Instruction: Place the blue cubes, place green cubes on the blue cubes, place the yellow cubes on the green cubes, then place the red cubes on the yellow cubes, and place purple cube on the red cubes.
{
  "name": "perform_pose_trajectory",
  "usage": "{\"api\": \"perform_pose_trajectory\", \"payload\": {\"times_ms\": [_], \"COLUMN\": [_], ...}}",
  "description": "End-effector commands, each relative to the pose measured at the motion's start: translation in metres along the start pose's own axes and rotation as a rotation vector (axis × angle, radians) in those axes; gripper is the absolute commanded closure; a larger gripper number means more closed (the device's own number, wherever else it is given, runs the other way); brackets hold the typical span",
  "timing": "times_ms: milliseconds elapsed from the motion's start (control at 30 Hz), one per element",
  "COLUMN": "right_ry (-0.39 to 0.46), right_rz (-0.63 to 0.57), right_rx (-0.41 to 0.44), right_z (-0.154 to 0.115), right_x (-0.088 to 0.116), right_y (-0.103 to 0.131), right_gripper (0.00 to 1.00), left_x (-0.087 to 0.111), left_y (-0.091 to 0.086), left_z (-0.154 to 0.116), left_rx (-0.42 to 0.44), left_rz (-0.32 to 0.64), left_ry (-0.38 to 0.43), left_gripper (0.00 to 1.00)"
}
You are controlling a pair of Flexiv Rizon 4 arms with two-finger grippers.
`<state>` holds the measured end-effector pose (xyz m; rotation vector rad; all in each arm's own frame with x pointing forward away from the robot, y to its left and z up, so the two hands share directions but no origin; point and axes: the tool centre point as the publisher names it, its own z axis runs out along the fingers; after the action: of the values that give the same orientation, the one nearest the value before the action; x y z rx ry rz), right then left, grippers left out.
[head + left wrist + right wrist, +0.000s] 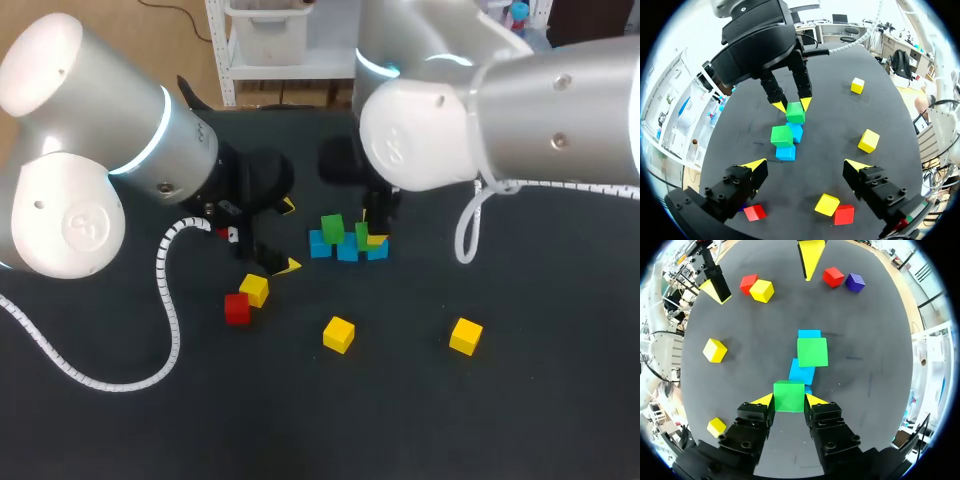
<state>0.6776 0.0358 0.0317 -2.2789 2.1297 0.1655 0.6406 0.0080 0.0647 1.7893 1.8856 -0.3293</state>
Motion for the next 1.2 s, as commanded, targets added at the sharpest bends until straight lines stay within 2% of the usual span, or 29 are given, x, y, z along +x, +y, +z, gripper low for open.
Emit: {"api": "perform_pose_trajectory", "payload": {"times_ms": [33,933,1200], "right_ry": [-0.002,-0.011,-0.045], "right_rz": [0.003,0.009,0.003], "right_rx": [0.018,0.014,-0.013], "right_z": [0.0017,0.0008,0.0005], "right_x": [0.0024,0.0012,-0.0016], "right_y": [0.0014,-0.0032,-0.0042], "right_gripper": [1.00,1.00,1.00], "left_x": [0.0018,0.0018,0.0018], "left_y": [0.0001,0.0001,0.0001], "left_z": [-0.0004,-0.0004,-0.0004], "left_rx": [0.001,0.001,0.001], "left_rz": [0.003,0.003,0.003], "left_ry": [-0.006,-0.006,-0.006], "left_gripper": [0.00,0.00,0.00]}}
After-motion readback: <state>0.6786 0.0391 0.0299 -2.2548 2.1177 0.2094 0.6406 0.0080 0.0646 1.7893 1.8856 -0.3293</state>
